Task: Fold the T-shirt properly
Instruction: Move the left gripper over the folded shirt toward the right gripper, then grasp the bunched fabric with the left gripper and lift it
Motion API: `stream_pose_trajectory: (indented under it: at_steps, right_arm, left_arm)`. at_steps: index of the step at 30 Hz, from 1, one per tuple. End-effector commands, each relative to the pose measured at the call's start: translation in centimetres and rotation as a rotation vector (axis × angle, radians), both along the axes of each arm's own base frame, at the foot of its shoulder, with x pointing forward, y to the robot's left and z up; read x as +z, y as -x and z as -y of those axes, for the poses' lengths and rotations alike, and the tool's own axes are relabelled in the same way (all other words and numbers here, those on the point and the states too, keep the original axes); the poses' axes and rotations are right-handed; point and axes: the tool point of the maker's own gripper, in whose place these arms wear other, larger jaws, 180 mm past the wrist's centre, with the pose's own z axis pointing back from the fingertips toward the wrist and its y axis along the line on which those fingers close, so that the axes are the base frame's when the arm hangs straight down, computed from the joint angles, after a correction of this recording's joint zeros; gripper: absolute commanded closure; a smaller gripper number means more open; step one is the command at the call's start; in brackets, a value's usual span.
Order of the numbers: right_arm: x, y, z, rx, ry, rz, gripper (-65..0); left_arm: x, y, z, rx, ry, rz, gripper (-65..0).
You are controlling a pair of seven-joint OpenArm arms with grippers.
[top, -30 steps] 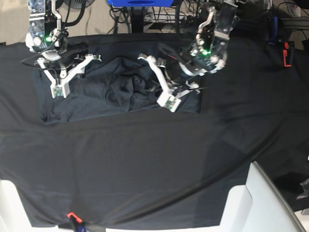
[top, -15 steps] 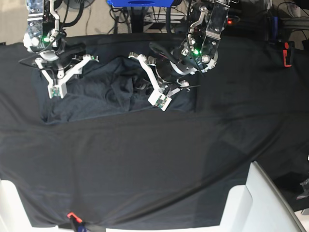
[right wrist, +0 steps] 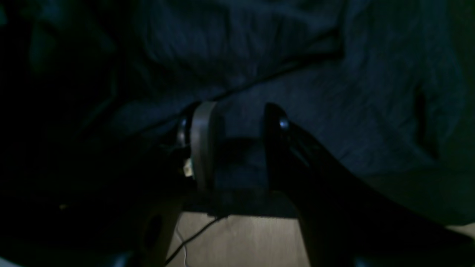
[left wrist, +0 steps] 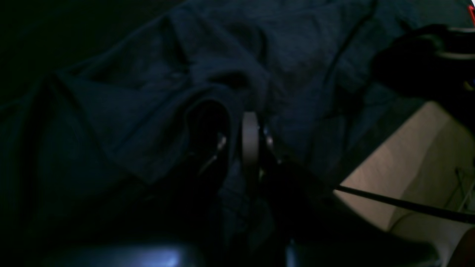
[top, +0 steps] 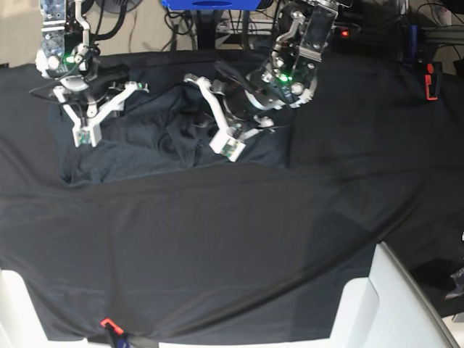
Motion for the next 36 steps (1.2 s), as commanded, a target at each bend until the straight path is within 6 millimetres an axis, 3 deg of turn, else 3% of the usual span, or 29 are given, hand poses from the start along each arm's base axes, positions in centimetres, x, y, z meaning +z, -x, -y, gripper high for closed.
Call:
stream_pose_trajectory:
  at_steps: [1,4,8,11,18,25,29,33,36]
  right_arm:
    - [0.5,-0.5,0.1,-0.001,0.001,0.027,-20.3]
    - [0.3,-0.4,0.1,-0.001,0.001,0.021,-20.3]
    - [0.3,-0.4,0.1,-0.001,0.001,0.021,-20.3]
    - [0.3,-0.5,0.1,-0.001,0.001,0.022,-20.3]
    - [0.4,-0.6,0.2,-0.001,0.003,0.025,-20.3]
    - [0.4,-0.8,0.3,0.001,0.005,0.028,-20.3]
    - [0.4,-0.8,0.2,0.000,0.004,0.028,-20.3]
    - [0.4,-0.8,0.3,0.000,0.005,0.030,-20.3]
    - [0.6,-1.2,0.3,0.000,0.004,0.038,-20.3]
  left_arm:
    - [1.3,-1.1,0.6,0.002,0.032,0.042,0.0]
    - [1.3,-1.3,0.5,0.003,0.031,0.044,-0.2]
    - [1.6,-1.7,0.7,0.000,0.033,0.057,-17.8]
    - [1.6,-1.4,2.5,-0.065,0.033,0.062,-23.9]
    - [0.1,-0.2,6.5,-0.233,0.009,0.037,-25.8]
    - [3.5,-1.4,7.5,-0.254,0.044,0.135,-25.5]
    - [4.1,-1.4,5.3,-0.246,-0.015,0.159,-24.2]
    - [1.7,-2.0,-0.3,-0.049,-0.144,0.073,0.0]
    - [0.9,-2.8,-3.3,0.059,-0.186,0.046,0.0]
